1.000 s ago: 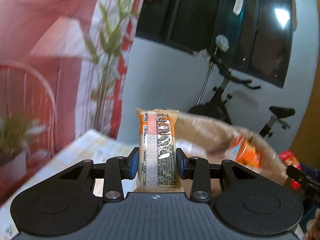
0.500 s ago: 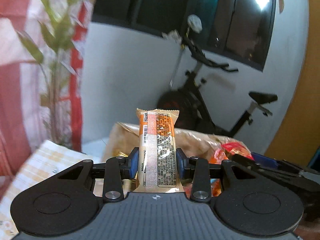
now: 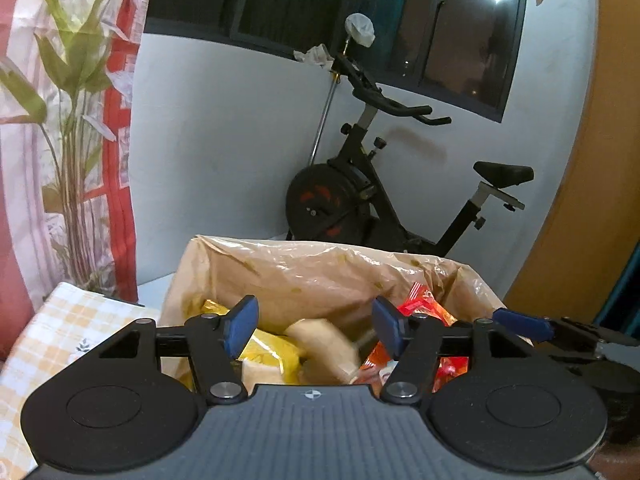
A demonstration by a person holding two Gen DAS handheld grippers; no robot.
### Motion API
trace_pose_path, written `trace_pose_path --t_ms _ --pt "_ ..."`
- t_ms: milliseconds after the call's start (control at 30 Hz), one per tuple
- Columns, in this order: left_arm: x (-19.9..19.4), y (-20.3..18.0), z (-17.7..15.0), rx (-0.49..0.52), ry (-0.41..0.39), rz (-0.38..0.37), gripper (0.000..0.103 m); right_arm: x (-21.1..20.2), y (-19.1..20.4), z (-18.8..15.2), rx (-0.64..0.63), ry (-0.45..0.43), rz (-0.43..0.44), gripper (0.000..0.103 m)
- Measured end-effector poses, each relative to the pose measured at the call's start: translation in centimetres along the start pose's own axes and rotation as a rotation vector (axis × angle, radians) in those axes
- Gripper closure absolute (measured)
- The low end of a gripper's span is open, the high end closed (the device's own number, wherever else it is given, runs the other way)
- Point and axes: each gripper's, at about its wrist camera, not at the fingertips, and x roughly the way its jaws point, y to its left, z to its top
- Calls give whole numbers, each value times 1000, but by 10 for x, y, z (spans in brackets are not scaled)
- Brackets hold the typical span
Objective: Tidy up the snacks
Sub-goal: 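Carry both snacks over the paper bag and open both grippers to drop them, then move both grippers back toward the last snacks on the table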
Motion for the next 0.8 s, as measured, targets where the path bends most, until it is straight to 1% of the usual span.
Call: trace_pose_path --t_ms 167,467,633,700,800 --pt "-27 2 -6 32 -23 44 38 -24 2 -4 8 -43 8 37" --pt "-75 14 -30 -5 -50 78 38 -71 9 -24 -18 -129 42 37" --pt "-93 16 -53 -35 -46 82 38 -94 13 -43 -37 -180 40 37" --pt "-97 16 -66 -49 -38 89 38 -99 12 -52 -36 -181 40 37" --pt "-98 18 -87 -83 -3 91 38 -105 10 -65 -33 -168 32 37"
